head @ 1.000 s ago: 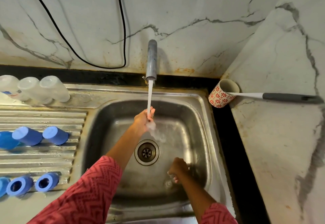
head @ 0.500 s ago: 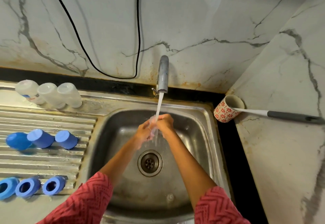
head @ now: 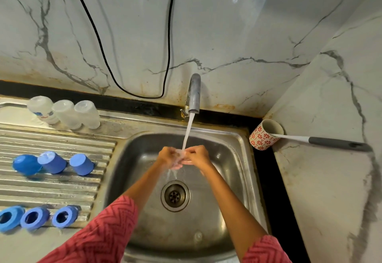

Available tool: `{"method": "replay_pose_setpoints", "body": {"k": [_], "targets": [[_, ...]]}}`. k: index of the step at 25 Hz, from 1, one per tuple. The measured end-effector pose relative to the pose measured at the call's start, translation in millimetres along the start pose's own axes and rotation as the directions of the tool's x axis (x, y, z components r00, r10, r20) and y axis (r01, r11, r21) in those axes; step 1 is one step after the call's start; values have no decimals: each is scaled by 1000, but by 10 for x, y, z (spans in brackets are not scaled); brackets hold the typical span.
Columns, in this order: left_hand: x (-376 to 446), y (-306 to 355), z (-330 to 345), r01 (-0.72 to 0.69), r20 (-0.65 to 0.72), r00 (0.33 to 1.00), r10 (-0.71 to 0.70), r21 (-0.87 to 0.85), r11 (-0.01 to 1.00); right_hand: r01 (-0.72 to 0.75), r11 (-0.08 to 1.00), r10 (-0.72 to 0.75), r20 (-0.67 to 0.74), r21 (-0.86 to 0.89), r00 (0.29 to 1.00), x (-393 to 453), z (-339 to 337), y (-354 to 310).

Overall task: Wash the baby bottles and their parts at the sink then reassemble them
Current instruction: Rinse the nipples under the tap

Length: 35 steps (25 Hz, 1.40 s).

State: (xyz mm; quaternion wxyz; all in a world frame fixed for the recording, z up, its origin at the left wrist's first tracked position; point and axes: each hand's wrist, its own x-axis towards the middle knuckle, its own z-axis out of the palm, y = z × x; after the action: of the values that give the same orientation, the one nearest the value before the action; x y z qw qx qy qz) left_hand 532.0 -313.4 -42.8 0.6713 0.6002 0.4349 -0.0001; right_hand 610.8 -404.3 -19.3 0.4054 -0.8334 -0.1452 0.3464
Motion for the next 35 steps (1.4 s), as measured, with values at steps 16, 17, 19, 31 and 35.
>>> {"method": "replay_pose_setpoints", "body": {"k": [16,17,19,31,35], "targets": [[113,240,260,313,193,950,-247,-530,788,-247,764,479,268,-596,836,-537,266,1347],[95,240,255,302,156,953,-259,-504,809,-243,814,426,258,-528,867,-410,231,1221],[95,209,176,263,30,960,-279,-441,858,-95,923,187,217,-374,958,-171,135,811],[92,557,-354,68,-218,967,-129,-267,961,407,900,-410,17,-158,912,24,159,289],[273,801,-154,-68,-196,980,41,-130,989,240,957,-240,-18,162,971,34,167,198]]}}
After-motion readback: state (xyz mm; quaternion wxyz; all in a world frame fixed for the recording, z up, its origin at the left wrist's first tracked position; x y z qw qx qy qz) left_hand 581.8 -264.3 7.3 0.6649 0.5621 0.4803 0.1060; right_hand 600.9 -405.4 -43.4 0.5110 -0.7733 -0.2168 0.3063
